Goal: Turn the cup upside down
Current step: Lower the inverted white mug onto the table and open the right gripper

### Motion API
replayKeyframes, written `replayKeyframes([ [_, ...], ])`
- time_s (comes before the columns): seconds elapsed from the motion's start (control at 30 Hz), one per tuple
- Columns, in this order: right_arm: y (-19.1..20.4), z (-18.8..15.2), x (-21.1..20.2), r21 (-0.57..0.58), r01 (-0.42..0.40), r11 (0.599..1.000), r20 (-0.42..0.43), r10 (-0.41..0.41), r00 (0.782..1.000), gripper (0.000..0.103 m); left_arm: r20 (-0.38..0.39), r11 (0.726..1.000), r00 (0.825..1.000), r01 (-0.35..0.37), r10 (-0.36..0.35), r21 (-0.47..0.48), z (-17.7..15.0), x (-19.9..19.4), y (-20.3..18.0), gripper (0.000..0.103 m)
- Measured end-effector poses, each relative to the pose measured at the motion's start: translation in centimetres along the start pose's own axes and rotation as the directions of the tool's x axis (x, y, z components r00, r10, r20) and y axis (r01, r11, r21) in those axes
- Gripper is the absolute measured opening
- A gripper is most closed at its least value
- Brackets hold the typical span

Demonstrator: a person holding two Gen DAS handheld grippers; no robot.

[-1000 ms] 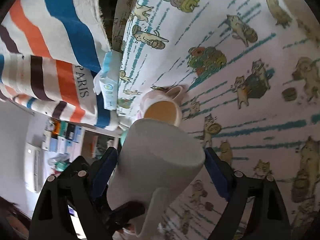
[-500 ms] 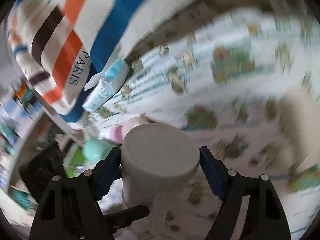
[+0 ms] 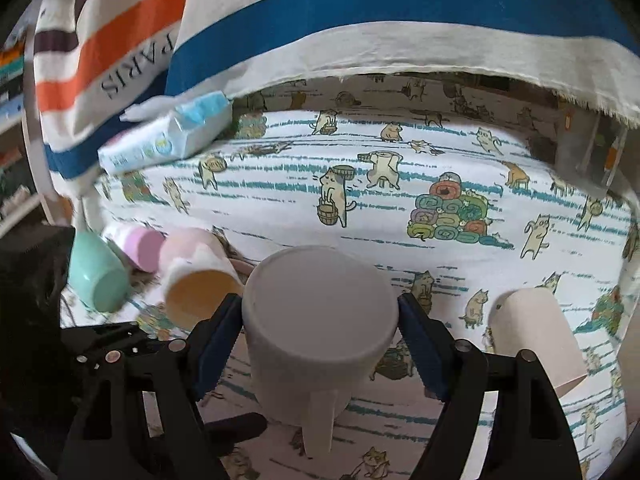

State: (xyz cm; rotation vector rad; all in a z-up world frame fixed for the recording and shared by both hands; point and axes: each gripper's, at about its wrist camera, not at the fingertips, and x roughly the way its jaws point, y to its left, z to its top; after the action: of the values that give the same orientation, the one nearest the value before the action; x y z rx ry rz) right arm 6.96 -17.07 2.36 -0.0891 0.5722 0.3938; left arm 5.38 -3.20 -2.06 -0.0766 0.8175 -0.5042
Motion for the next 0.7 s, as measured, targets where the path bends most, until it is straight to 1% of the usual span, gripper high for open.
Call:
replayKeyframes([
  [0.1, 0.5, -0.1, 0.3, -0.034, 0.031, 0.999, 0.005, -0.031, 1.000, 0.079, 0.009, 1.000, 1.000, -0.012, 0.012, -0.012, 0.0, 0.0, 0.4, 0.072],
  [0.27, 0.9, -0.1, 0.8, -0.064, 0.036, 0.997, 0.001, -0.036, 0.999, 0.079, 0.015, 0.999, 0.999, -0.034, 0.034, -0.032, 0.2, -0.1, 0.8, 0.072],
  [0.43, 1.0, 0.1, 0.9, -0.053, 0.008, 0.999, -0.001, -0.008, 1.000, 0.079, 0.016, 0.996, 0.997, -0.076, 0.076, -0.047, 0.1, 0.0, 1.2, 0.072],
  [0.6, 0.3, 0.3, 0.8, -0.012, -0.037, 0.999, -0.004, 0.037, 0.999, 0.079, 0.026, 0.993, 0.995, -0.090, 0.092, -0.071, 0.0, -0.2, 1.7, 0.072],
  [0.67, -0.1, 0.4, 0.5, 0.009, -0.061, 0.998, 0.001, 0.061, 0.998, 0.080, 0.037, 0.993, 0.994, -0.095, 0.098, -0.075, 0.0, -0.4, 1.9, 0.072],
  [0.7, -0.3, 0.4, 0.2, 0.023, -0.072, 0.997, 0.014, 0.072, 0.997, 0.085, 0.044, 0.992, 0.994, -0.098, 0.101, -0.075, 0.0, -0.5, 1.9, 0.072],
])
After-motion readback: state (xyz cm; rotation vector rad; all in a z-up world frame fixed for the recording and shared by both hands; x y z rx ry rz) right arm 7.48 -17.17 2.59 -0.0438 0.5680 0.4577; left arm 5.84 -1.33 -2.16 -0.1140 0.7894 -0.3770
